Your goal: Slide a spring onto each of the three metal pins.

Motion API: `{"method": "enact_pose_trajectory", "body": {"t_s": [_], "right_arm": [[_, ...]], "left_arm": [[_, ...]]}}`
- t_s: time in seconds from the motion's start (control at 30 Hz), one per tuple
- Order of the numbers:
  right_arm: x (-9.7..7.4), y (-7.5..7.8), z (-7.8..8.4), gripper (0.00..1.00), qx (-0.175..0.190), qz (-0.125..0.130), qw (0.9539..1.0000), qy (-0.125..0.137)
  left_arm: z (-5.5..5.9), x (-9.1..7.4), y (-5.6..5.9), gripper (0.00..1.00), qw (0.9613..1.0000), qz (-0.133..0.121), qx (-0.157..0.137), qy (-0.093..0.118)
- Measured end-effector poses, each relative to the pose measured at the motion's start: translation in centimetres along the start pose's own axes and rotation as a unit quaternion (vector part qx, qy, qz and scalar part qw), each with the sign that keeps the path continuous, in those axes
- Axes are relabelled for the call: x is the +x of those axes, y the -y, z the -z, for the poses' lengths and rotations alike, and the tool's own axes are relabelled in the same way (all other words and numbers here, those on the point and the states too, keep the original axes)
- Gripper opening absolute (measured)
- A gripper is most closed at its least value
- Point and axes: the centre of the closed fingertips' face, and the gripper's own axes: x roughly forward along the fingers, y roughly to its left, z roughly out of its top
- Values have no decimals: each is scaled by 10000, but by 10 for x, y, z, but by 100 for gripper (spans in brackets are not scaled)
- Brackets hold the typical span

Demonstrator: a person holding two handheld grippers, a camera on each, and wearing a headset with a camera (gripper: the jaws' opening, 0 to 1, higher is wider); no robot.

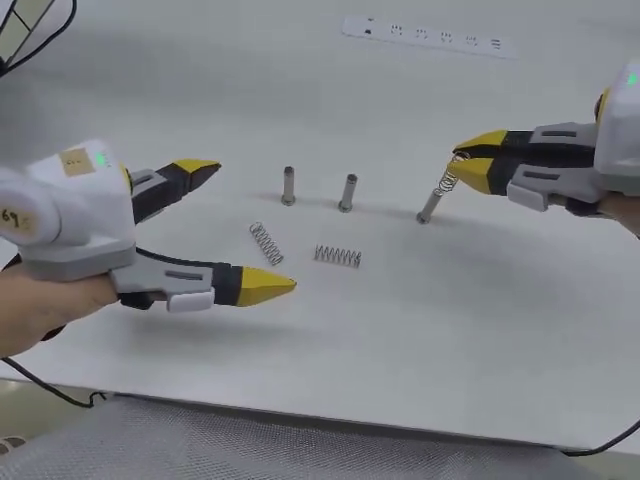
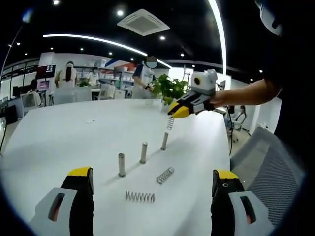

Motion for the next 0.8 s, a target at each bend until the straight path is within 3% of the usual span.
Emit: {"method": "enact_pose_trajectory", "body": {"t_s": [0.8], "right_arm": [[8, 3, 10, 7, 142, 18, 9999, -68]], "left_arm": [[3, -3, -3, 98, 10000, -31, -63, -28]]}}
